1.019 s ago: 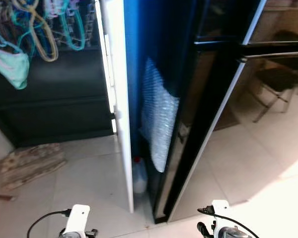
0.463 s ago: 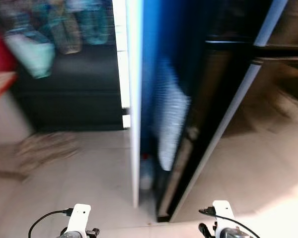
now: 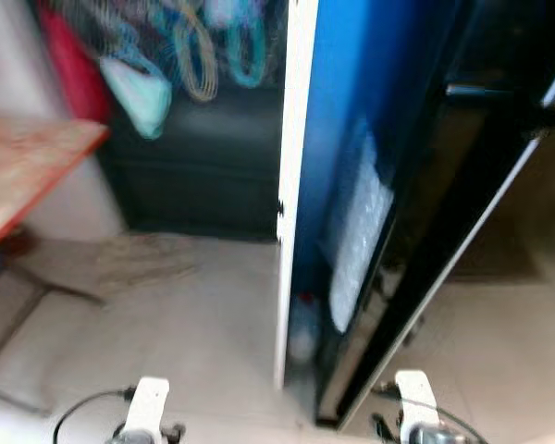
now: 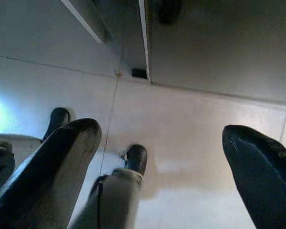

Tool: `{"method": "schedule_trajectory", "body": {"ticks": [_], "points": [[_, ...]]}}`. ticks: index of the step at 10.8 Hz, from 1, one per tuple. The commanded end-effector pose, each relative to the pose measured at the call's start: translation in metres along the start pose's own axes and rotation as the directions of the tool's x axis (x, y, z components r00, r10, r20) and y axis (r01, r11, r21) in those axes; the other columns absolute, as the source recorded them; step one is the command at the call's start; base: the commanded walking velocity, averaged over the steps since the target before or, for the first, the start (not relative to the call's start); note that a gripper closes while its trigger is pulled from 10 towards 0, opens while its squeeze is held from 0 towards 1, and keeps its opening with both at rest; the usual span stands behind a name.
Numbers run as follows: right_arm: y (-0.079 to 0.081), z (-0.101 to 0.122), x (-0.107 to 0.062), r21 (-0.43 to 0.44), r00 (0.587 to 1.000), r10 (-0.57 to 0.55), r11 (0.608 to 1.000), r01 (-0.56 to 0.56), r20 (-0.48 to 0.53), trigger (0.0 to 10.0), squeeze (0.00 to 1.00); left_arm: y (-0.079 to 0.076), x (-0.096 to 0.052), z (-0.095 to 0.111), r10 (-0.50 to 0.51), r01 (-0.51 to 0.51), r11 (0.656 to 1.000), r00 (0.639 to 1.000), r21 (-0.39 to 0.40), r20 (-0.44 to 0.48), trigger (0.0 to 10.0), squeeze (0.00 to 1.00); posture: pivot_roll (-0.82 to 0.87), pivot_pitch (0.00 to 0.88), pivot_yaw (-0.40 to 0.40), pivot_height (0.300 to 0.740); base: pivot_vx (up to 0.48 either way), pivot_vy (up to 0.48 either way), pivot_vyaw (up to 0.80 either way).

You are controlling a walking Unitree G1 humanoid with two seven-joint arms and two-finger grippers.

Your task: Restocking fridge

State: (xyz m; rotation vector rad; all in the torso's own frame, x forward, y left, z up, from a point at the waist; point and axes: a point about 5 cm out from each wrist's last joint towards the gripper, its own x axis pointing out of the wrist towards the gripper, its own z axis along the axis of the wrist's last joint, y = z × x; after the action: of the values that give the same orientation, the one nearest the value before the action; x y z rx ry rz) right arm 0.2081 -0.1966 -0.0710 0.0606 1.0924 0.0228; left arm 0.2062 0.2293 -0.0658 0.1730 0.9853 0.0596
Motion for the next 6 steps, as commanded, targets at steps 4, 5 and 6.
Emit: {"method": "schedule_trajectory", "body": {"ticks": [4,5,6], "points": [[-0.0035,-0.0039,-0.0005,0.028,1.0,-0.011,1.0,0.012,-0.013,10.0,0.0,-0.003,0.0001,-0.0029,-0.013,0.013,0.999,1.0,-0.036,-0.014,10.0,0.0,0.1,0.0,-0.062,0.74,0.0,0.0,0.0],[-0.0034,-0.0041,-0.0005,0.033,1.0,-0.014,0.999,0.015,-0.012,10.0,0.0,-0.003,0.0001,-0.0031,-0.015,0.014,0.999,1.0,-0.037,-0.016,10.0,0.0,0.1,0.0,-0.06,0.74,0.0,0.285,0.0],[-0.0034,-0.0043,-0.0005,0.033,1.0,-0.016,0.999,0.016,-0.014,10.0,0.0,-0.003,0.0001,-0.0031,-0.016,0.016,0.999,1.0,-0.037,-0.016,10.0,0.0,0.1,0.0,-0.059,0.74,0.0,0.311,0.0]]}}
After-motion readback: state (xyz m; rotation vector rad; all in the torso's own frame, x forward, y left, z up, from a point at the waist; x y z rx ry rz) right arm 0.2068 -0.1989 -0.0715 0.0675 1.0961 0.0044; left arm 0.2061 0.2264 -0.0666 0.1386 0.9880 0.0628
